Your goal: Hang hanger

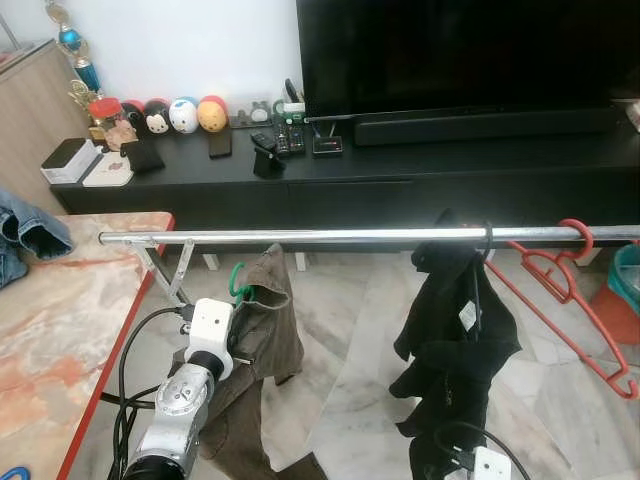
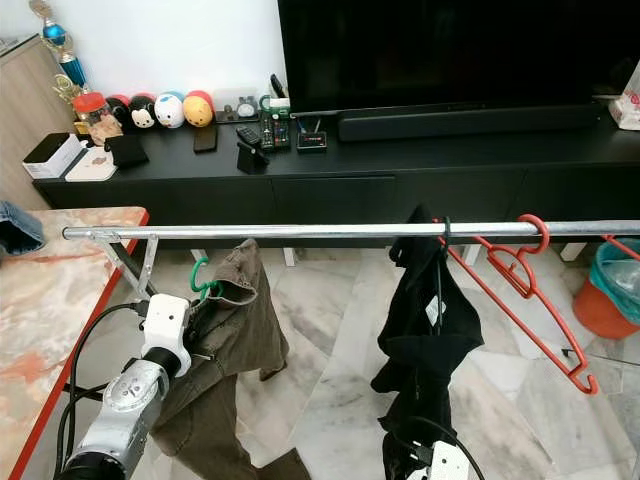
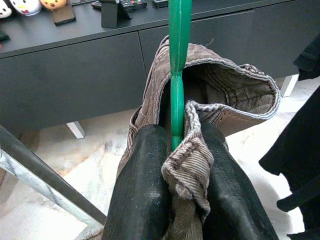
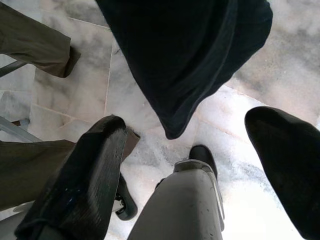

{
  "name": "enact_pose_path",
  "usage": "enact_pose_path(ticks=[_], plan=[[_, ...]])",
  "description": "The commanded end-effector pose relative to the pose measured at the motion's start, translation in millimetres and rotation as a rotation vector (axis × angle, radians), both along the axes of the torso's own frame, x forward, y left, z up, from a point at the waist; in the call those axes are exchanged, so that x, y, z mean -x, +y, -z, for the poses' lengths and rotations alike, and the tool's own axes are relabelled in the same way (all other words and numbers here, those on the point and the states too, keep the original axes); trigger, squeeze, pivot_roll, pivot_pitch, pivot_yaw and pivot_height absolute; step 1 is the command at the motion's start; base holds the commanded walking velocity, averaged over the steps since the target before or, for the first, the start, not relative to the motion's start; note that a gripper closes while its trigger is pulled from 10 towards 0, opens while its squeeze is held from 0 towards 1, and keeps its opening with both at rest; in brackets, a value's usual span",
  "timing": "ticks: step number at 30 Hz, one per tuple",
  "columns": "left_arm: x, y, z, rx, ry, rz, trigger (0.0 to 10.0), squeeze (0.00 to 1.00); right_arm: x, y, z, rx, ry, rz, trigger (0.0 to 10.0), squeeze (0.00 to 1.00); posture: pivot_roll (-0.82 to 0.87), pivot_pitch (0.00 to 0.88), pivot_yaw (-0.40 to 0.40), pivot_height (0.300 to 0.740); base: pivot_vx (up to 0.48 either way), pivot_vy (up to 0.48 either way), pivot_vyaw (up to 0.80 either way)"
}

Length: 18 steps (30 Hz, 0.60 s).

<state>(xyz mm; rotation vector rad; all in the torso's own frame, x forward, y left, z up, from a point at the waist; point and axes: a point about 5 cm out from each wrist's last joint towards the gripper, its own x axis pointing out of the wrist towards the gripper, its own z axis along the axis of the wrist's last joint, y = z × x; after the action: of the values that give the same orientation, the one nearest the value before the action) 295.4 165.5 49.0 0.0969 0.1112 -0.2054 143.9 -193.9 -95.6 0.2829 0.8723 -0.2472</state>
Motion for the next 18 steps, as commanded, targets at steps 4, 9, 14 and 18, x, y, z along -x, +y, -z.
enact_pose_path(ticks=[4,9,14,18], plan=[[-7.2,1.2,-12.3,0.008,-0.068,-0.013,10.0,0.00,-0.3,1.3,0.1,0.000,0.000,0.000,10.0,0.00,-0.03,0.000,0.089,0.740,0.000,0.000,0.00],[-8.0,0.7,-13.3,0.011,-0.071,-0.014,10.0,0.00,-1.1,0.9,-0.2,0.001,-0.001,-0.001,10.0,0.00,-0.04,0.008,0.089,0.740,-0.144,0.000,0.00],[-9.0,0.2,-14.0,0.014,-0.074,-0.016,10.0,0.00,-2.0,0.6,-0.6,0.002,-0.003,-0.001,10.0,0.00,-0.04,0.017,0.087,0.740,-0.244,0.000,0.00],[-8.6,-0.2,-14.2,0.014,-0.076,-0.014,10.0,0.00,-2.2,0.7,-0.7,0.001,-0.003,0.002,10.0,0.00,-0.03,0.022,0.088,0.740,-0.251,0.000,0.00]])
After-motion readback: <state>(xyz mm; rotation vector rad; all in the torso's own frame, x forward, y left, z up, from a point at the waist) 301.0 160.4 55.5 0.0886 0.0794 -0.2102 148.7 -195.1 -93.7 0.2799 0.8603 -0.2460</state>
